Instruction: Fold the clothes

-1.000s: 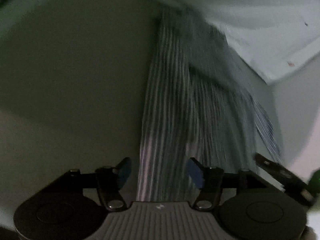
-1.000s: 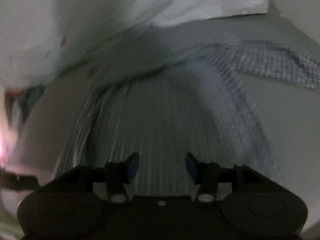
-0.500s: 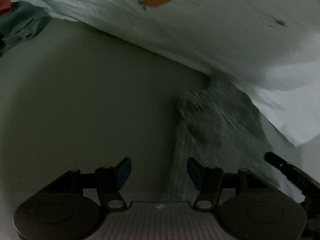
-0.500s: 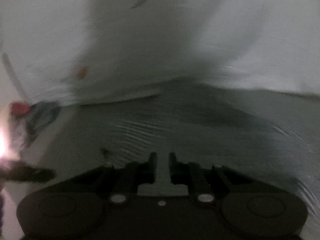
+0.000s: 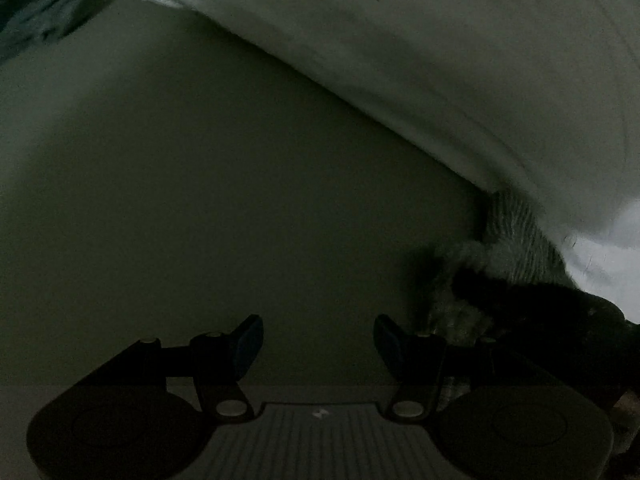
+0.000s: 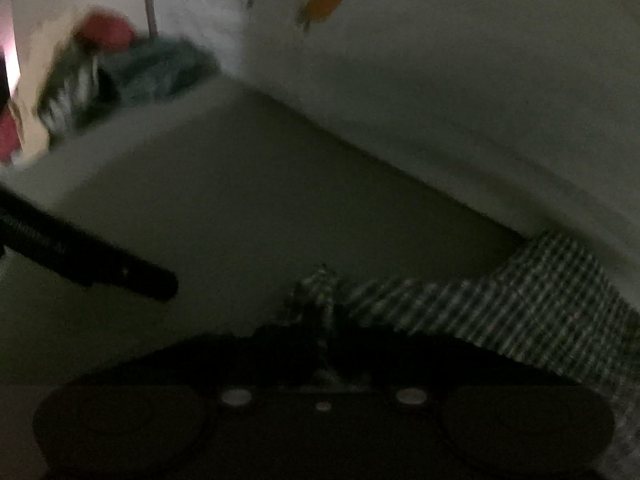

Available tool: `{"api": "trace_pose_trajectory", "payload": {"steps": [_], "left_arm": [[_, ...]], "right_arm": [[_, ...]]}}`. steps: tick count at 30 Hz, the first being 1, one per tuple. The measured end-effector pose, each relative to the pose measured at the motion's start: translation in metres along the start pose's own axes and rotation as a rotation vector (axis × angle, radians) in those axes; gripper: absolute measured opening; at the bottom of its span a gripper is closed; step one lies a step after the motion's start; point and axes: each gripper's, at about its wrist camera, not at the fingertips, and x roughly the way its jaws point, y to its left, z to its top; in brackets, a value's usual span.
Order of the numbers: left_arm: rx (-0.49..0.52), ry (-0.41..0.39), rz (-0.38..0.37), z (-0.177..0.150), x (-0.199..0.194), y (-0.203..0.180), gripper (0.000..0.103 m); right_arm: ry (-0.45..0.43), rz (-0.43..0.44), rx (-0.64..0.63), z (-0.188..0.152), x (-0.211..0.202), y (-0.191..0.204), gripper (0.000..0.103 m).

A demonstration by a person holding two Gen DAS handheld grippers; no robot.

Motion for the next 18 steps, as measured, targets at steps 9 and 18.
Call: {"api": "trace_pose_trajectory", "payload": {"steps": [9,18], "left_arm": [[0.103,-0.025,0.06,-0.005,-0.012,-0.032,0.062],[0.296,-0.021,0.063,-0.037,-0.014,-0.104,0.063]], "right_arm": [[0.053,-0.117,0.121,0.007,0.041,-0.023,0.015],[-0.193,-0.43,0.508,-0.08,-0.12,-0.073,0.065]]}}
